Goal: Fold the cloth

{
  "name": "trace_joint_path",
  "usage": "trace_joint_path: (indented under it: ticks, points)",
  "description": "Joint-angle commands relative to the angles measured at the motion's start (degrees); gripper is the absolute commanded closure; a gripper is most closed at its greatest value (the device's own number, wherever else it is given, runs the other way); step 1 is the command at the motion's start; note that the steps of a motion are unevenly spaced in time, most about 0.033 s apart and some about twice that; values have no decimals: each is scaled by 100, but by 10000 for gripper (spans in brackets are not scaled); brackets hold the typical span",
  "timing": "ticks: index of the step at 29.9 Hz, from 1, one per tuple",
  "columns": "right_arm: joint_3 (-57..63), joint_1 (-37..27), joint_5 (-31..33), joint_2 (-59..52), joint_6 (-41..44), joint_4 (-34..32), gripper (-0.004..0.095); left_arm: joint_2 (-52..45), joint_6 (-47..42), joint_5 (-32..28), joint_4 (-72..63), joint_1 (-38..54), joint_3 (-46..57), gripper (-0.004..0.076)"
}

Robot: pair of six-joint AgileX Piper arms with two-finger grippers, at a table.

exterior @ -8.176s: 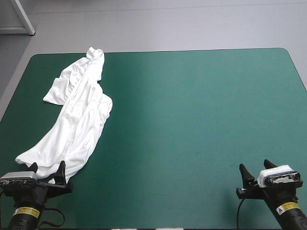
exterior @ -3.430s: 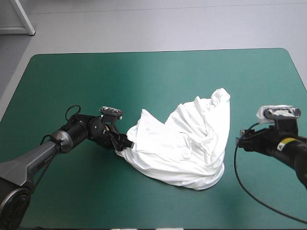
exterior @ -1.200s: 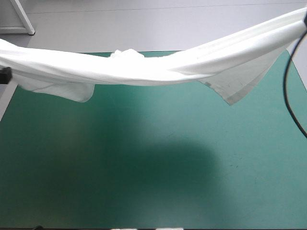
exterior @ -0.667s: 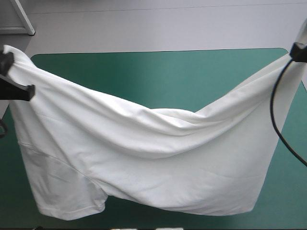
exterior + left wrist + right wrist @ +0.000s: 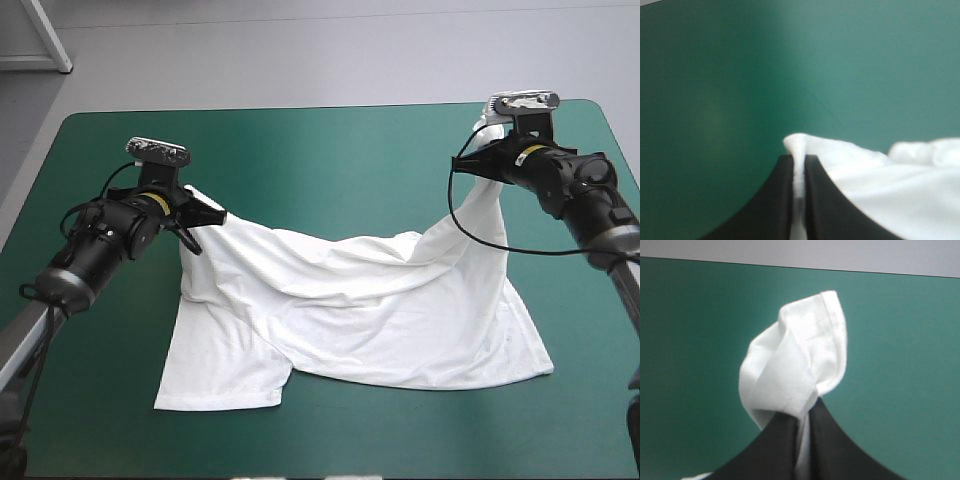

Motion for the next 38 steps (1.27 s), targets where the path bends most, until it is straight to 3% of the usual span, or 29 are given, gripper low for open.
trace_joint_path:
  ticks: [1,4,6,9,12,14,17,24,29,33,38]
  points:
    - [-133,-54,-1264,371,-2,47,920,448,-190,-1425,-256,394,-297,732]
    - [-245,-54,-1817,939,-2,47,870,942,-156,-2277,-489,578,-450,674]
    - [-433,-54,-2029,1287,-2,47,765,1230,-156,-2757,-489,644,-601,598]
    - [-900,-54,-2057,1815,-2,47,518,1669,-141,-3191,-436,656,-918,448]
    - [-1449,-54,-1834,2234,105,47,209,2070,-141,-3178,-399,656,-1292,307]
    - [-1697,-54,-1636,2324,132,47,94,2216,-141,-2990,-399,656,-1463,248]
    - [-1884,-54,-1291,2225,132,47,74,2232,-131,-2144,-101,656,-1801,218]
    - [-1934,-54,130,1184,233,-58,76,1487,102,1508,-39,634,-2586,219]
    - [-1934,-54,1028,603,352,-300,76,963,706,3024,-459,634,-2586,219]
    - [-1921,-54,2264,231,342,-184,76,633,1168,3914,-1034,634,-2575,219]
    - [-1938,-67,2831,151,315,612,76,204,1224,3906,-1213,634,-2187,220]
